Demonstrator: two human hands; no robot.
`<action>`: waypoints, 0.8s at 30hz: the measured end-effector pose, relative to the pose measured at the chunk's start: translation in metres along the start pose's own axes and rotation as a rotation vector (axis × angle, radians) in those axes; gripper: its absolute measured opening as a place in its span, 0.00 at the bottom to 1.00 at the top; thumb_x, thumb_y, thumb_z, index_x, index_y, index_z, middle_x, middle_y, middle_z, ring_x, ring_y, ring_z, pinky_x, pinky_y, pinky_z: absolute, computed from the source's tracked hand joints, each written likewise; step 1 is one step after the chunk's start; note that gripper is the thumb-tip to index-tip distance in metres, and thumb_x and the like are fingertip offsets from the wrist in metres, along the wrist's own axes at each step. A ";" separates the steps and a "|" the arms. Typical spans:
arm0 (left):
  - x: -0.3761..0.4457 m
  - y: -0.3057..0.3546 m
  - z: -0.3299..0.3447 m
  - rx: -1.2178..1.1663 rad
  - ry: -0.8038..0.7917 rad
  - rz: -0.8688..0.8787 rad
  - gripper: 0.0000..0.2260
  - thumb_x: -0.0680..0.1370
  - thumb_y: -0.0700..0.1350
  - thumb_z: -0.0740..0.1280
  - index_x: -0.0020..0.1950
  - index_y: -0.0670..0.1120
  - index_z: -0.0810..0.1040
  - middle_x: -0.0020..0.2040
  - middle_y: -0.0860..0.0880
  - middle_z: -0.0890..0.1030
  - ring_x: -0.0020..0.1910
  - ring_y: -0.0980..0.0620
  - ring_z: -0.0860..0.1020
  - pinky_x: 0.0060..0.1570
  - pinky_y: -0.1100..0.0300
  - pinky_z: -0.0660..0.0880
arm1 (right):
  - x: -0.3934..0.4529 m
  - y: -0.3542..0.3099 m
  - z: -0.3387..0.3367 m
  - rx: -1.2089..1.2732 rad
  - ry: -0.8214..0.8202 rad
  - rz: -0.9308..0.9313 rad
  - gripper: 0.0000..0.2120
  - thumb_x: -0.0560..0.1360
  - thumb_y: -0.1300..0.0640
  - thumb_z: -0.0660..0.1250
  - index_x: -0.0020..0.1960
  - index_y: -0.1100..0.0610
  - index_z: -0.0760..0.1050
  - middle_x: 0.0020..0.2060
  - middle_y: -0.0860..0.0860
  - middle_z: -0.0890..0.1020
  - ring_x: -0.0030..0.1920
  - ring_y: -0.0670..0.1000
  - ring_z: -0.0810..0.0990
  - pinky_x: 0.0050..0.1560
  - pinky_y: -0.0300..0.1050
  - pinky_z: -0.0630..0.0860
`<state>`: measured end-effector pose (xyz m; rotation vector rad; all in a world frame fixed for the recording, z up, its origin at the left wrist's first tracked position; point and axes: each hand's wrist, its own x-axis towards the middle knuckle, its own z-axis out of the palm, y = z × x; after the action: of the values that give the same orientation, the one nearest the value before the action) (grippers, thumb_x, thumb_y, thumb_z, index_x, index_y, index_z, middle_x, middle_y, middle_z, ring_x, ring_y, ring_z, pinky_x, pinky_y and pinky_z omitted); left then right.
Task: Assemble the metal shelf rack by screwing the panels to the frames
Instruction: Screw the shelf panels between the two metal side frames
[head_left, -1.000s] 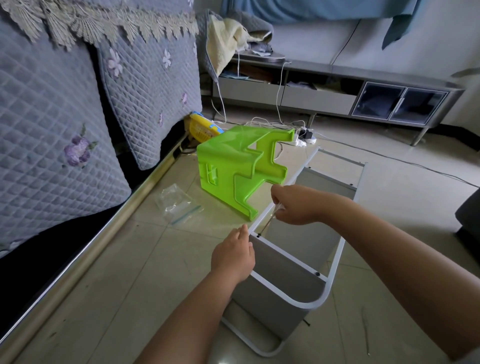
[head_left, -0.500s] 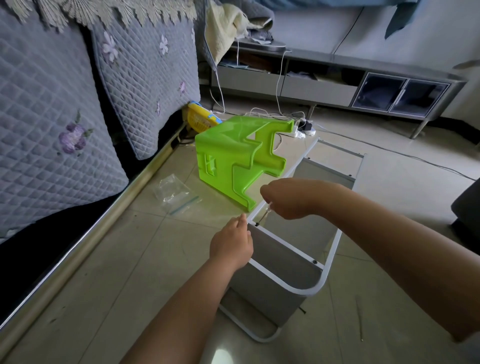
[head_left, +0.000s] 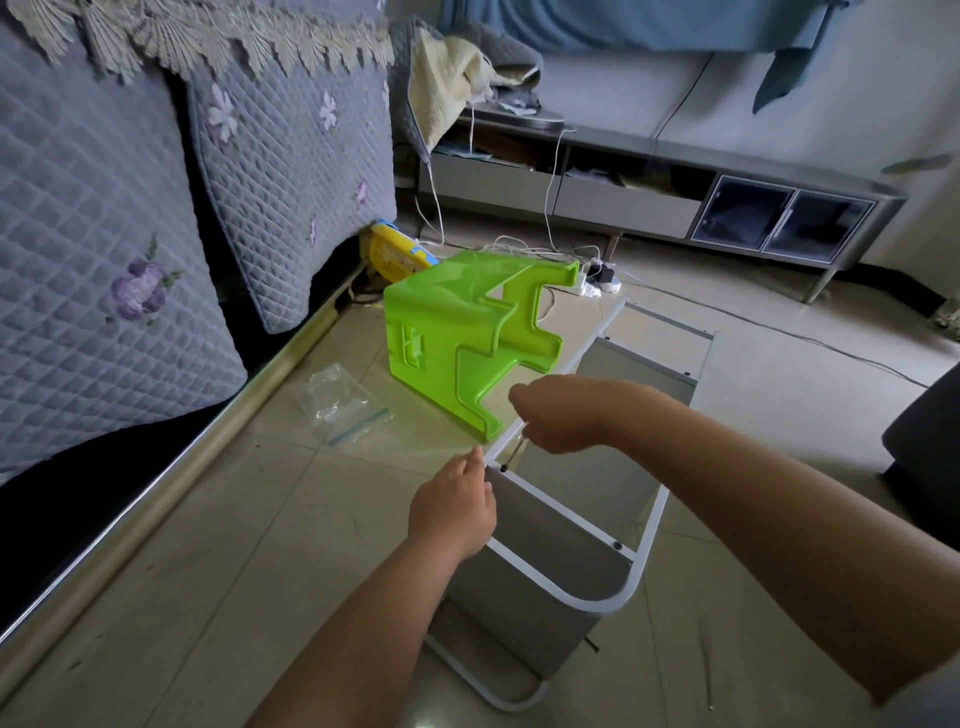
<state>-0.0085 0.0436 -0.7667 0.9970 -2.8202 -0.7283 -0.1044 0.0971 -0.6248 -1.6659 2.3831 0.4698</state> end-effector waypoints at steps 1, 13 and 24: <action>0.000 0.001 0.000 -0.002 0.002 -0.001 0.23 0.82 0.47 0.49 0.77 0.44 0.50 0.75 0.46 0.58 0.72 0.48 0.62 0.64 0.55 0.64 | 0.000 0.001 0.001 -0.059 0.026 -0.025 0.12 0.80 0.57 0.56 0.59 0.64 0.68 0.56 0.60 0.76 0.55 0.59 0.75 0.48 0.45 0.69; 0.000 0.001 -0.001 0.006 0.002 0.002 0.23 0.82 0.46 0.49 0.77 0.44 0.49 0.76 0.46 0.57 0.73 0.48 0.60 0.66 0.55 0.63 | 0.002 0.015 0.006 -0.095 -0.010 -0.022 0.16 0.79 0.54 0.58 0.61 0.63 0.68 0.59 0.58 0.75 0.59 0.57 0.73 0.50 0.45 0.68; -0.002 0.001 0.000 0.003 0.015 -0.013 0.23 0.82 0.46 0.49 0.77 0.45 0.49 0.75 0.46 0.58 0.71 0.48 0.63 0.64 0.54 0.65 | 0.016 -0.001 -0.002 0.085 -0.114 0.100 0.13 0.79 0.61 0.58 0.45 0.67 0.77 0.22 0.48 0.81 0.31 0.46 0.76 0.31 0.33 0.66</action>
<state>-0.0078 0.0454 -0.7662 1.0180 -2.8053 -0.7152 -0.1086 0.0822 -0.6282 -1.4500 2.3769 0.4600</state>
